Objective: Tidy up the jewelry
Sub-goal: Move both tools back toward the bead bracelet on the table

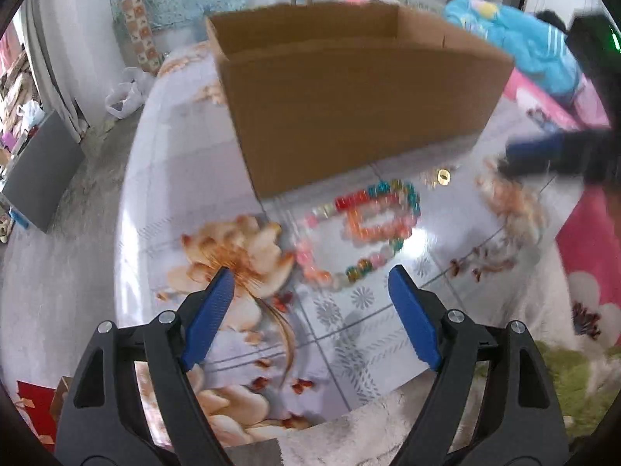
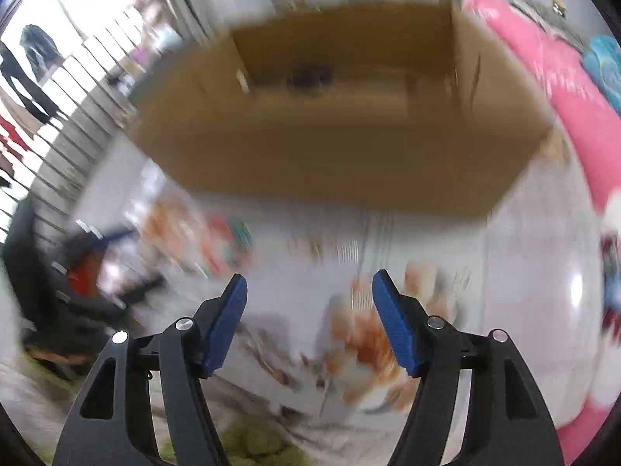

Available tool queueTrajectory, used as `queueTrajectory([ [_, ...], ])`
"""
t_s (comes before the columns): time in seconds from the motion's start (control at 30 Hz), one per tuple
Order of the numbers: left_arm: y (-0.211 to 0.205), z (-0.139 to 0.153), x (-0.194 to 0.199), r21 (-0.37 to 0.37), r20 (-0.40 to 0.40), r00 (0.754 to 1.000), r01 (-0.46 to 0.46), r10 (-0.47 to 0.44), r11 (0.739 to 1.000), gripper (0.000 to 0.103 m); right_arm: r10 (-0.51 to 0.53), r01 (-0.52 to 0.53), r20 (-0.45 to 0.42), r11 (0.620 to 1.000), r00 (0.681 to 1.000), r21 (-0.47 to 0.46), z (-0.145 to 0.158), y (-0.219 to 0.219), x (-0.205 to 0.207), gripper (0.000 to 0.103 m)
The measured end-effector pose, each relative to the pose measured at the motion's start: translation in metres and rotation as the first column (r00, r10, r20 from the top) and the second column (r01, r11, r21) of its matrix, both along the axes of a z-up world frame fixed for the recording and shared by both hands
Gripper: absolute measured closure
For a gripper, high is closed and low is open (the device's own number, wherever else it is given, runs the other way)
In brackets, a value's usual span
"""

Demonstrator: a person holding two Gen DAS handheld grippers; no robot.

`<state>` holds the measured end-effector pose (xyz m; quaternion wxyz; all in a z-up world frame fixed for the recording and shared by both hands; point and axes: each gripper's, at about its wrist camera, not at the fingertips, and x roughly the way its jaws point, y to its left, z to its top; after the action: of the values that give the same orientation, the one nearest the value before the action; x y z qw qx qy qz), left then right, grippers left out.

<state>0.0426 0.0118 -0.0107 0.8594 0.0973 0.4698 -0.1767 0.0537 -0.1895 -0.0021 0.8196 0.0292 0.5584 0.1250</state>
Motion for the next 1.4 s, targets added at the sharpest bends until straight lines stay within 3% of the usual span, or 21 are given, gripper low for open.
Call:
queueTrajectory([
  [0.03,-0.001,-0.005,0.0,0.007,-0.002,1.0,-0.004,0.004,1.0,0.025,-0.014,0.014,-0.005,0.998,1.0,-0.065,-0.012,0.008,-0.007,0.037],
  [0.1,-0.008,-0.014,0.002,0.046,-0.005,1.0,0.001,0.0,0.999,0.025,-0.033,0.032,-0.002,0.997,0.999,-0.07,-0.027,0.017,-0.016,0.034],
  [0.13,-0.011,-0.018,0.004,0.066,-0.005,1.0,0.003,-0.003,0.998,0.025,-0.035,0.04,0.048,0.993,0.998,-0.113,-0.025,0.024,-0.021,0.034],
  [0.23,-0.016,-0.021,0.007,0.082,0.023,1.0,-0.005,0.003,0.997,0.02,0.026,-0.007,0.082,0.973,0.996,-0.232,-0.029,0.042,-0.026,0.028],
  [0.4,-0.014,-0.025,0.012,0.081,0.032,0.999,-0.04,0.037,0.996,0.008,0.071,-0.035,0.103,0.946,0.992,-0.322,-0.036,0.056,-0.027,0.006],
  [0.57,-0.007,-0.027,0.017,0.036,-0.008,0.997,-0.071,0.072,0.997,0.007,0.006,-0.004,0.015,0.984,1.0,-0.181,-0.041,0.037,-0.015,0.005],
  [0.83,0.004,-0.027,0.015,0.023,0.014,0.999,-0.04,0.04,0.999,0.007,0.043,-0.039,0.017,0.98,0.999,-0.195,-0.037,0.034,-0.025,0.005],
  [0.93,-0.001,-0.027,0.009,0.04,0.021,1.0,-0.021,0.02,0.999,0.007,0.024,-0.001,0.125,0.984,0.992,-0.177,-0.019,0.032,-0.027,0.009],
  [1.03,0.002,-0.021,0.007,0.083,0.052,0.999,-0.011,0.007,0.996,0.007,0.035,-0.016,0.203,0.996,0.979,-0.091,0.008,0.028,-0.034,0.015],
  [1.2,0.007,-0.005,0.0,0.013,0.147,0.989,0.025,-0.027,1.0,0.009,0.055,-0.067,0.199,0.996,0.978,0.051,0.012,0.041,-0.027,0.029],
  [1.23,0.007,-0.005,-0.001,0.005,0.151,0.988,0.029,-0.03,1.0,0.012,0.062,-0.075,0.193,0.995,0.979,0.063,0.011,0.041,-0.024,0.03],
  [1.27,0.006,-0.005,-0.001,-0.003,0.15,0.988,0.039,-0.038,0.999,0.025,0.068,-0.084,0.194,0.994,0.979,0.076,0.01,0.045,-0.023,0.031],
  [1.4,0.0,-0.009,0.006,-0.035,0.112,0.991,0.071,-0.067,0.997,0.042,0.081,-0.104,0.193,0.988,0.978,0.114,0.007,0.054,-0.015,0.037],
])
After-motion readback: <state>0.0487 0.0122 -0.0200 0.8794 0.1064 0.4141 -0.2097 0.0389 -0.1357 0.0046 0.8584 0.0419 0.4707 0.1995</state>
